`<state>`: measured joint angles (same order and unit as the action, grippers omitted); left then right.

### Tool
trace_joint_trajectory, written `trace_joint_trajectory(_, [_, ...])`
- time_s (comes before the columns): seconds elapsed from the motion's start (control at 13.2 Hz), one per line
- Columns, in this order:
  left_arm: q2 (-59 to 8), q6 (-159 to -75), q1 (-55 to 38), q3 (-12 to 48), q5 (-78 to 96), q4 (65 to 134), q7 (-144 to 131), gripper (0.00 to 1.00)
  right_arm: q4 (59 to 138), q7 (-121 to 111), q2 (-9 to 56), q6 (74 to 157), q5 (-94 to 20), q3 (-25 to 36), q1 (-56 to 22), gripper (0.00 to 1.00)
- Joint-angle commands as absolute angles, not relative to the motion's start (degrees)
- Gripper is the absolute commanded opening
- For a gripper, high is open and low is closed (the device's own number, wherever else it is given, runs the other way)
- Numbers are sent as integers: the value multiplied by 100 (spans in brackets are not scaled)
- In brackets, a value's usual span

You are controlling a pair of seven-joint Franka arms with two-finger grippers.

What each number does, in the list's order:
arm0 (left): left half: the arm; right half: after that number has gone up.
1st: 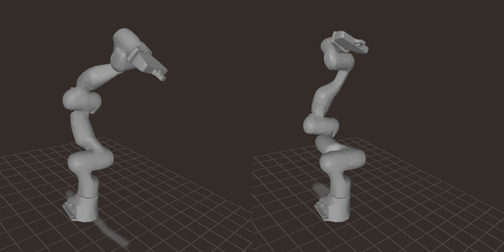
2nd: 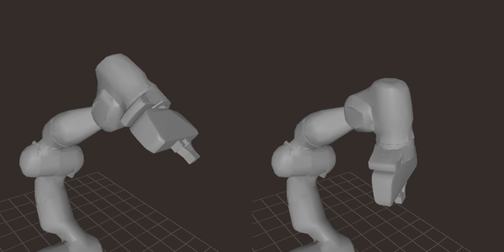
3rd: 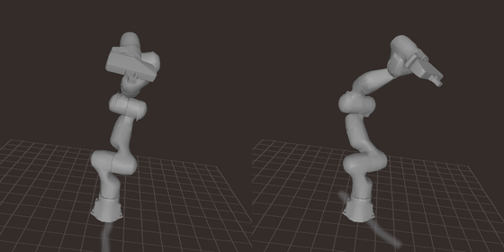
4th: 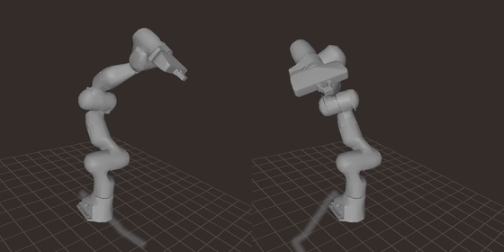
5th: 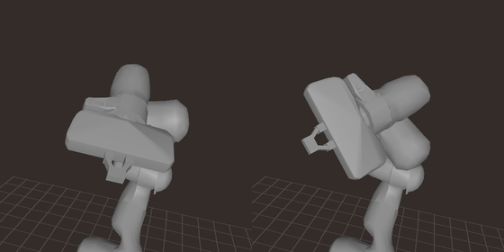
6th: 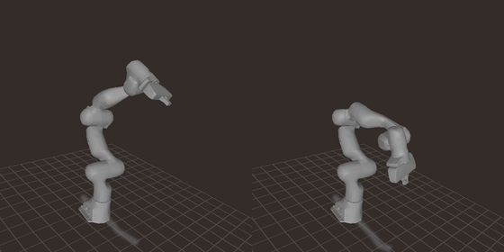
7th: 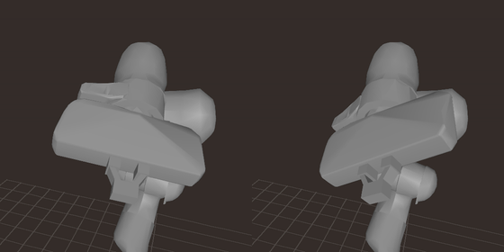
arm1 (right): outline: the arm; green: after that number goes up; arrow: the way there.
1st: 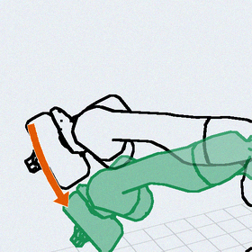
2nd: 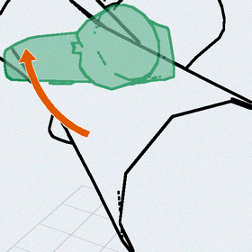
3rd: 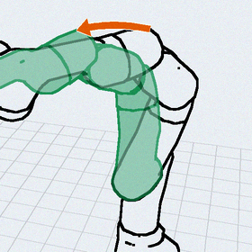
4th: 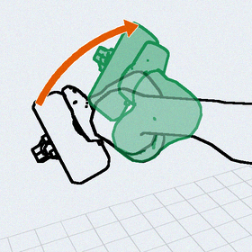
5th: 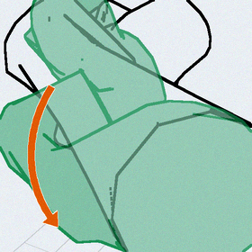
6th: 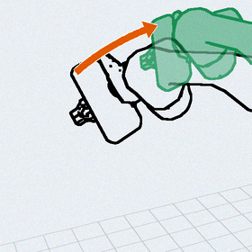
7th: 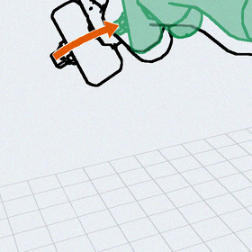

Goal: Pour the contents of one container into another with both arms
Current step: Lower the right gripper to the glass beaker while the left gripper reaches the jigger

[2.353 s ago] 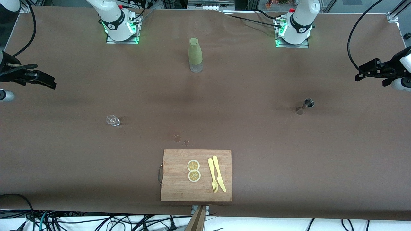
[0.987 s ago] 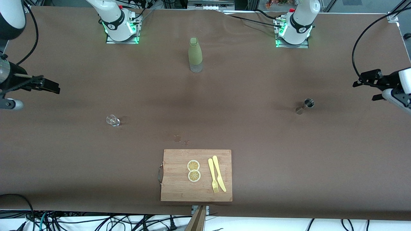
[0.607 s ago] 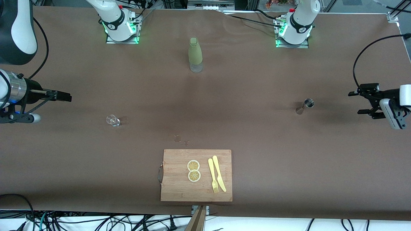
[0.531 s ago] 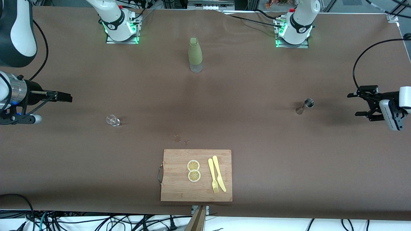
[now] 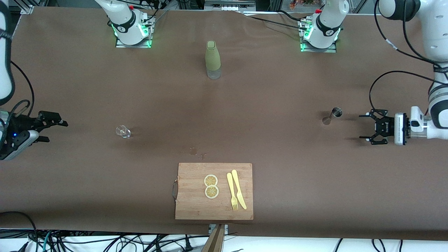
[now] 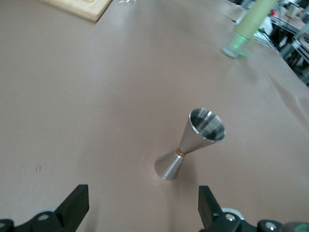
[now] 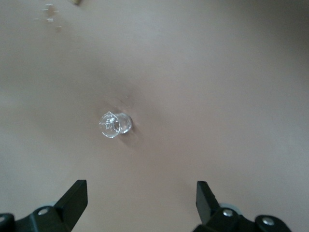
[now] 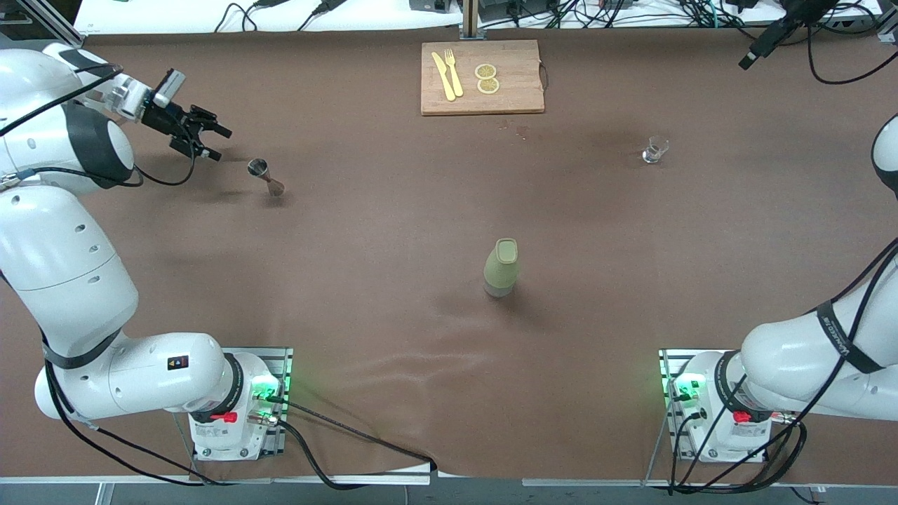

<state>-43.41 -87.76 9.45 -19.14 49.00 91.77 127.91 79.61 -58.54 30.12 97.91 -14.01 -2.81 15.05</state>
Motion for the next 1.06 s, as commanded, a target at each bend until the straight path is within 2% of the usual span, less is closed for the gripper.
trace_joint_trajectory(0.0, [-4753,-8544,914,-1986,5342,9079,14093,100,7972,-7097,3338,9835,-1906,-272,1547,100])
trace_joint_trajectory(0.23, [-5255,-8332,853,-2004,5791,9070,14922,99,8033,-8258,3813,9704,-2503,-272,1556,100])
trace_joint_trajectory(0.46, [-5484,-7956,669,-2004,5845,9105,15257,98,8051,-9269,4183,9607,-2742,-272,1591,100])
trace_joint_trajectory(0.61, [-5563,-7692,598,-1995,5854,9114,15415,98,8164,-9806,4385,9589,-2916,-272,1661,100])
trace_joint_trajectory(0.99, [-5555,-7330,589,-2004,5854,9097,15776,92,8507,-11441,4974,9659,-4217,-185,1749,100])
